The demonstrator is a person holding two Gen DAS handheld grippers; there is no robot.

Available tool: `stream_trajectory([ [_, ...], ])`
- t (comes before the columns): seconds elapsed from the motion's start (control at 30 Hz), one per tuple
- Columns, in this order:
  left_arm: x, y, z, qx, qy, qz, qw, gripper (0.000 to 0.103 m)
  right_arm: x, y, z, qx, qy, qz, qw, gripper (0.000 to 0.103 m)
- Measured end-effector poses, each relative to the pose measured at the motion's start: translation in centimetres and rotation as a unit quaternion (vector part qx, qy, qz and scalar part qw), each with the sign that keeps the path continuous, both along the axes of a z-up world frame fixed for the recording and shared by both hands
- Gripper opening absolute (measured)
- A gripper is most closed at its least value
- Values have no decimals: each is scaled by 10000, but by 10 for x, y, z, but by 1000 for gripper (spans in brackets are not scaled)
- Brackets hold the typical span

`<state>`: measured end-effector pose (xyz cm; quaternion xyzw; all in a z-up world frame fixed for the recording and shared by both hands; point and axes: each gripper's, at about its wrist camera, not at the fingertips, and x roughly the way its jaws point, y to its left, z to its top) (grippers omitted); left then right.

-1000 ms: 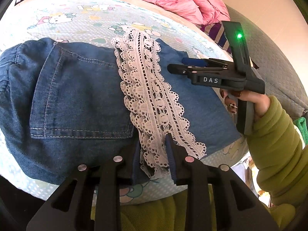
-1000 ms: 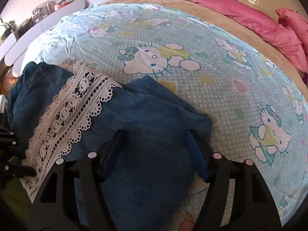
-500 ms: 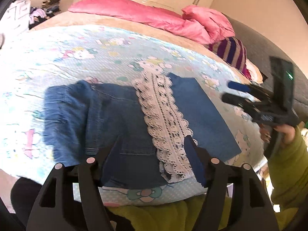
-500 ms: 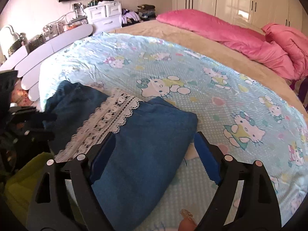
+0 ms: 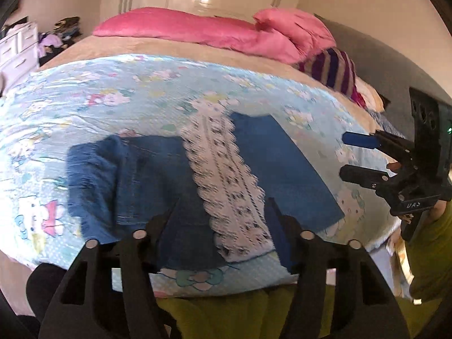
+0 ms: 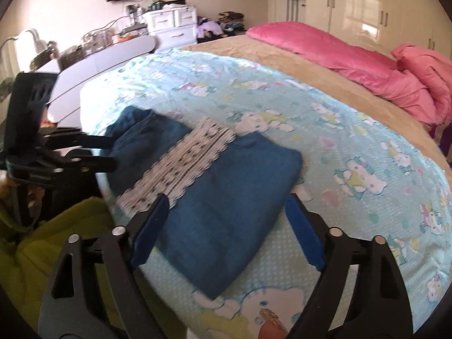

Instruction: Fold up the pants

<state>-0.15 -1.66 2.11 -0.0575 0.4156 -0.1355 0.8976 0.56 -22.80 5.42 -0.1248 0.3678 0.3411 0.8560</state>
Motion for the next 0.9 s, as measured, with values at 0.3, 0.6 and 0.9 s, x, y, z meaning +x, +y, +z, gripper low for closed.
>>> stream_trajectory([
  [0.3,14,-31,-45,269,792,-529,9951,28,-12,14,-38,-476,415,247,9977,32],
  [0.6,16,-29,-54,242,929,-533,9940,30,-10,-6,-70,-571,874,-96,9945,31],
  [0.9,14,-28,-50,225,880,-470,9948,40,-10,-8,-62,-329,866,-190,9955,36],
])
